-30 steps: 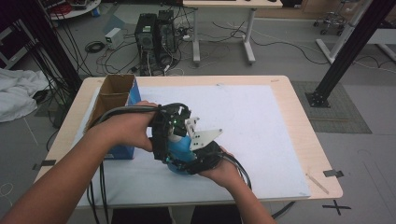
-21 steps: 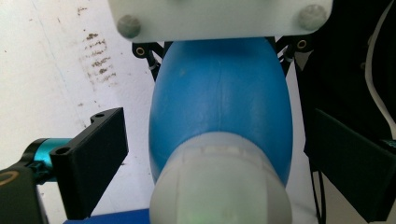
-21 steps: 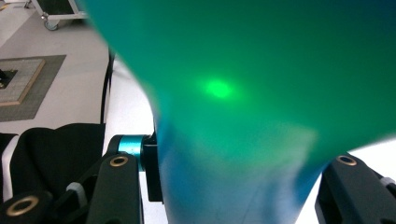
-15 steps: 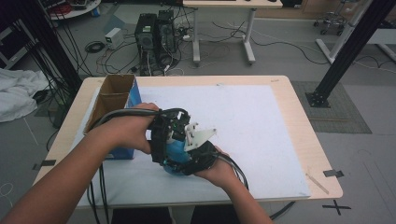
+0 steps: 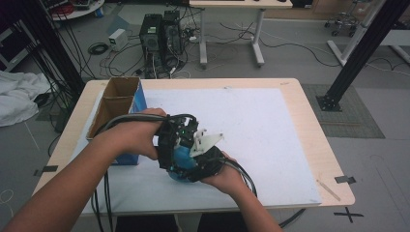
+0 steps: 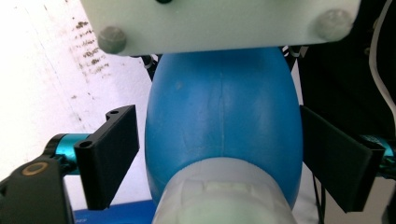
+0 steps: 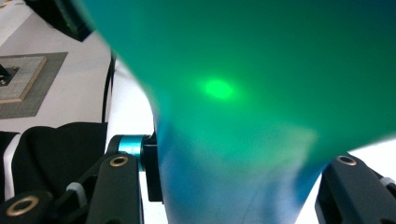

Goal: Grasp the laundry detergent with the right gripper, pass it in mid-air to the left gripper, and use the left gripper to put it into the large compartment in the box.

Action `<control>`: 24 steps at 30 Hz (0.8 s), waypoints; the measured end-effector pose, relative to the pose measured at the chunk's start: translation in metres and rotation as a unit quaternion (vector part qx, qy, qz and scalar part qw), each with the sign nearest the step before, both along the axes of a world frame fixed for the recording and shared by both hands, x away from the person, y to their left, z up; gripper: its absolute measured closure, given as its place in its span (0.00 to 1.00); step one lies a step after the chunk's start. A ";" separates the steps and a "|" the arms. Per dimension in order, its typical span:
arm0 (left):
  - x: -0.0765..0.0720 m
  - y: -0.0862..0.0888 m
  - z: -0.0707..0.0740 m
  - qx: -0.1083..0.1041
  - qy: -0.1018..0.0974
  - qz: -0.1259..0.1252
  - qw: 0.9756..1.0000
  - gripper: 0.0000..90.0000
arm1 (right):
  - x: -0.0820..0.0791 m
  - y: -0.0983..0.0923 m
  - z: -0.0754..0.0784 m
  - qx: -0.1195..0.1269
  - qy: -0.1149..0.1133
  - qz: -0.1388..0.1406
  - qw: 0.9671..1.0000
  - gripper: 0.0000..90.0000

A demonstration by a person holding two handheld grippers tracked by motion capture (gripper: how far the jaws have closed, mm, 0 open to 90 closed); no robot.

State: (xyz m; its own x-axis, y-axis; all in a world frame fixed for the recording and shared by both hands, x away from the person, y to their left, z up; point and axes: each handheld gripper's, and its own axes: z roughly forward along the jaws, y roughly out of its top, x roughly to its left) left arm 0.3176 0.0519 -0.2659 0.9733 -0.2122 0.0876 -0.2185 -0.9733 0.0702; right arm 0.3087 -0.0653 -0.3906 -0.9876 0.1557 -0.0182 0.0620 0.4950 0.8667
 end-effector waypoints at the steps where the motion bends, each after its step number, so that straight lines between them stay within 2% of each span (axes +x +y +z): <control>1: 0.000 0.000 0.000 0.002 0.000 0.000 1.000 0.18 | 0.000 0.000 0.000 -0.001 0.000 0.000 1.000 0.51; 13: 0.000 -0.002 0.000 0.007 -0.001 0.004 1.000 0.25 | 0.000 0.001 0.001 -0.003 0.006 -0.003 1.000 0.51; 17: -0.001 -0.002 0.000 0.008 -0.003 0.000 1.000 0.31 | 0.000 0.002 0.001 0.000 0.004 -0.001 1.000 0.51; 24: -0.002 -0.002 0.001 0.010 -0.002 -0.003 1.000 0.33 | 0.000 0.002 0.002 0.003 0.004 -0.001 1.000 0.51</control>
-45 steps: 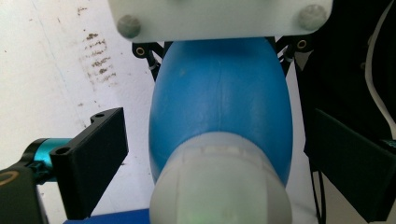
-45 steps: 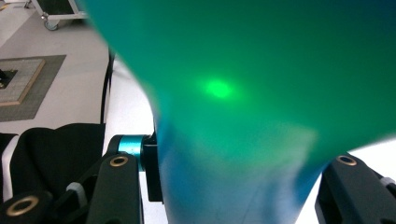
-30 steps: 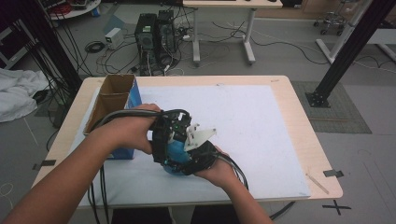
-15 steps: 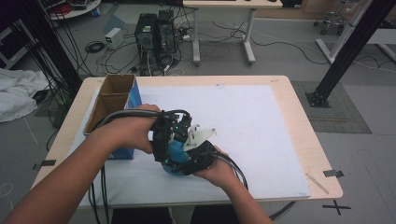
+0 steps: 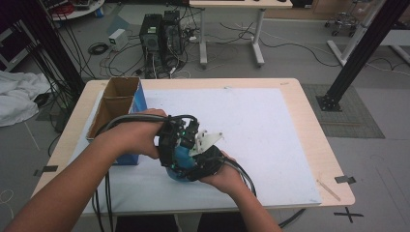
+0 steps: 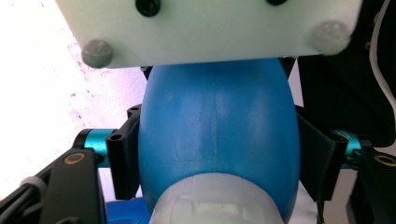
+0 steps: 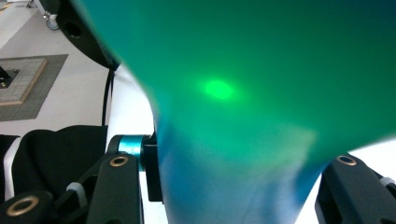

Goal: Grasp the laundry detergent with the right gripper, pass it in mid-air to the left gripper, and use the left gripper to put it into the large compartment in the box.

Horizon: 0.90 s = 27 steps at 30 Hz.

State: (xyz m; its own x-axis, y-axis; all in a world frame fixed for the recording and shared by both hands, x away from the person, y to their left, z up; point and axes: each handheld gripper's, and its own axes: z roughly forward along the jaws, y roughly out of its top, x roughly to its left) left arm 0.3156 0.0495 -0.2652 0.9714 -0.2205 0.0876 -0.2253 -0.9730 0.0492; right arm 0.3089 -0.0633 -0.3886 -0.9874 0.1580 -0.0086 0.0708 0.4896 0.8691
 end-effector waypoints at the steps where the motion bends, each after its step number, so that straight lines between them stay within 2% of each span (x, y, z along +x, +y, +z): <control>1: 0.000 0.000 0.000 0.000 0.001 0.001 1.000 0.34 | 0.000 0.000 0.000 -0.001 0.000 0.000 1.000 0.51; 12: 0.000 0.002 -0.001 0.009 -0.001 0.001 1.000 0.37 | 0.000 0.003 0.000 -0.001 -0.001 0.003 1.000 0.51; 15: 0.001 0.003 -0.001 0.010 -0.002 0.001 1.000 0.41 | -0.001 0.004 0.000 -0.003 -0.002 0.004 1.000 0.51; 27: 0.000 0.003 0.001 0.015 -0.001 0.001 1.000 0.42 | -0.001 0.005 0.001 -0.002 -0.002 0.006 1.000 0.52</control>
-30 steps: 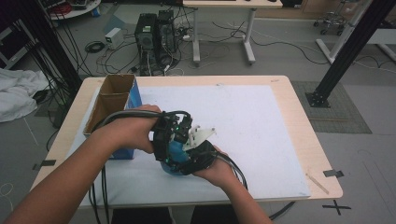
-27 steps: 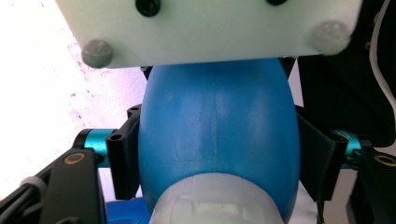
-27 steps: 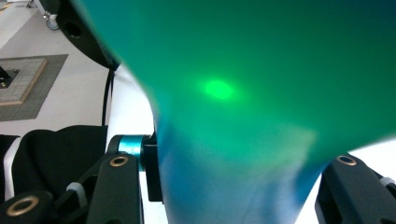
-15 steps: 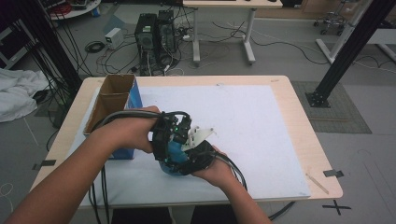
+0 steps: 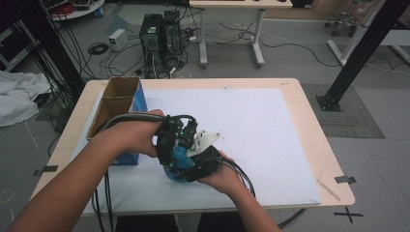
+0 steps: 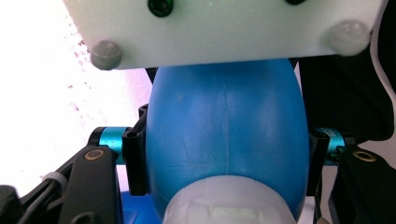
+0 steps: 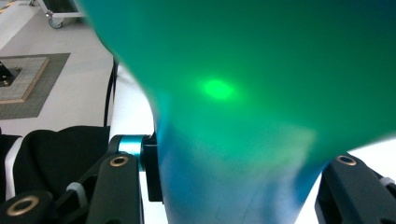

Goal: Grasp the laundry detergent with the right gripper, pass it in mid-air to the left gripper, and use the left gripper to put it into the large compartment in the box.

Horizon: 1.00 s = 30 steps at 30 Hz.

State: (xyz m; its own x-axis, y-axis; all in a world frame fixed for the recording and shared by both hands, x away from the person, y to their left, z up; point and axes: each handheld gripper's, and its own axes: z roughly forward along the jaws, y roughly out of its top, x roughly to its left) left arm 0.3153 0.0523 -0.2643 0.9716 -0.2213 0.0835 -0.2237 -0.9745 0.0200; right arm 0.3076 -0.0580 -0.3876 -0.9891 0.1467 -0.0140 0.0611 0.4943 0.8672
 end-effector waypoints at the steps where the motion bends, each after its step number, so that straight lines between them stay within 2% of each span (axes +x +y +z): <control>1: 0.000 0.000 0.001 0.004 -0.001 -0.002 1.000 0.42 | 0.000 0.001 0.001 0.002 0.000 0.002 1.000 0.52; 5: 0.000 0.000 0.006 0.006 0.000 0.001 1.000 0.42 | 0.000 0.001 0.004 0.005 -0.002 0.002 1.000 0.52; 7: 0.001 0.001 0.007 0.003 0.007 0.010 1.000 0.42 | 0.001 0.002 0.005 0.009 0.000 0.004 1.000 0.51; 10: 0.001 0.001 0.007 0.013 0.016 0.016 1.000 0.42 | 0.000 0.004 0.006 0.011 0.009 0.013 1.000 0.51; 21: -0.002 0.000 0.013 0.004 0.011 0.017 1.000 0.43 | -0.002 0.000 0.009 0.016 0.002 0.015 1.000 0.50; 22: -0.003 0.000 0.018 0.001 0.017 0.017 1.000 0.43 | -0.005 -0.001 0.011 0.028 0.023 0.019 0.999 0.45; 23: -0.003 0.000 0.018 0.001 0.017 0.017 1.000 0.43 | -0.005 -0.001 0.011 0.028 0.023 0.019 0.999 0.45; 25: -0.003 0.000 0.021 0.000 0.017 0.017 1.000 0.43 | -0.002 -0.005 0.014 0.021 0.017 0.016 1.000 0.35; 26: -0.003 0.000 0.023 0.001 0.017 0.017 1.000 0.43 | -0.002 -0.005 0.014 0.021 0.017 0.016 1.000 0.35; 30: -0.002 0.002 0.029 -0.001 0.011 0.023 1.000 0.43 | -0.004 -0.014 0.017 0.021 0.028 0.006 0.999 0.28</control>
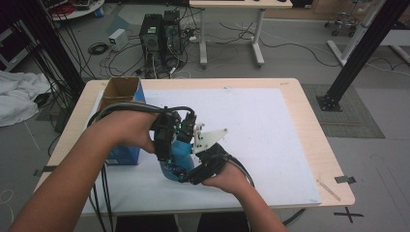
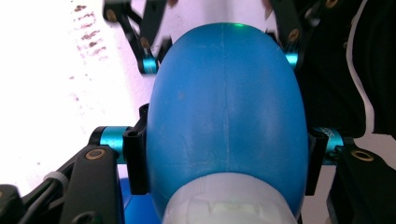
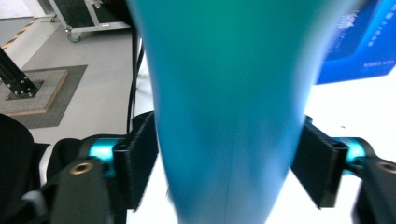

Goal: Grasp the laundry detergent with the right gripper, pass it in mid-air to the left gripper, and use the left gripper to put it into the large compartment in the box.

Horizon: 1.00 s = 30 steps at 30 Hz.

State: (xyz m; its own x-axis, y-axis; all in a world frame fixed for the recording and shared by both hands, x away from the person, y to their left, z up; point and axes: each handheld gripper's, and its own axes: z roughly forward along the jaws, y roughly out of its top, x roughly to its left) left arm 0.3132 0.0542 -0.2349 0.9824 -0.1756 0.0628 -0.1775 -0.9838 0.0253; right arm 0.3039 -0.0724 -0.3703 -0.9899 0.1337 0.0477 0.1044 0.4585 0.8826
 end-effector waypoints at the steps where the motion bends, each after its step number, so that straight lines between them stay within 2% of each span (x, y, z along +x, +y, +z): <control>1: 0.001 0.000 0.001 0.002 -0.001 0.000 1.000 0.43 | 0.000 -0.003 0.001 0.000 0.002 -0.002 1.000 0.28; 7: 0.006 0.003 0.006 -0.001 -0.006 0.012 1.000 0.43 | 0.001 -0.014 0.010 -0.006 0.005 -0.010 1.000 0.25; 11: 0.011 0.008 0.011 -0.001 -0.002 0.023 1.000 0.43 | 0.004 -0.022 0.015 -0.013 0.003 -0.014 1.000 0.25; 13: 0.014 0.012 0.018 -0.011 -0.002 0.034 0.999 0.43 | 0.007 -0.027 0.017 -0.017 0.002 -0.024 1.000 0.24; 17: 0.018 0.019 0.026 -0.010 0.001 0.055 0.998 0.43 | 0.009 -0.034 0.022 -0.028 -0.011 -0.041 0.999 0.19; 20: 0.021 0.024 0.030 -0.011 0.004 0.067 0.998 0.43 | 0.010 -0.037 0.025 -0.032 -0.011 -0.047 0.998 0.16; 21: 0.022 0.026 0.032 -0.011 0.004 0.072 0.997 0.43 | 0.011 -0.040 0.027 -0.043 -0.018 -0.053 0.998 0.15; 23: 0.023 0.028 0.034 -0.011 0.004 0.081 0.997 0.42 | 0.012 -0.041 0.029 -0.047 -0.018 -0.056 0.997 0.15; 24: 0.025 0.031 0.037 -0.015 0.004 0.092 0.996 0.43 | 0.013 -0.046 0.031 -0.053 -0.020 -0.060 0.997 0.15; 25: 0.025 0.031 0.037 -0.015 0.004 0.092 0.996 0.42 | 0.013 -0.046 0.031 -0.053 -0.020 -0.060 0.997 0.15; 26: 0.027 0.035 0.043 -0.014 0.004 0.108 0.994 0.42 | 0.015 -0.049 0.033 -0.060 -0.016 -0.066 0.996 0.15; 28: 0.030 0.039 0.048 -0.018 0.002 0.124 0.992 0.42 | 0.018 -0.053 0.033 -0.068 -0.019 -0.071 0.995 0.15; 30: 0.032 0.044 0.055 -0.024 0.001 0.146 0.989 0.42 | 0.020 -0.056 0.034 -0.078 -0.018 -0.076 0.994 0.15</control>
State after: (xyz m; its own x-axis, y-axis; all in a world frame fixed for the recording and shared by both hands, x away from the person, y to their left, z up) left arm 0.3456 0.0982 -0.1797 0.9909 0.1193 0.0617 0.1147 -0.9907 0.0738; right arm 0.3241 -0.1287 -0.3362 -0.9586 0.2839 -0.0213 0.1513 0.5716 0.8065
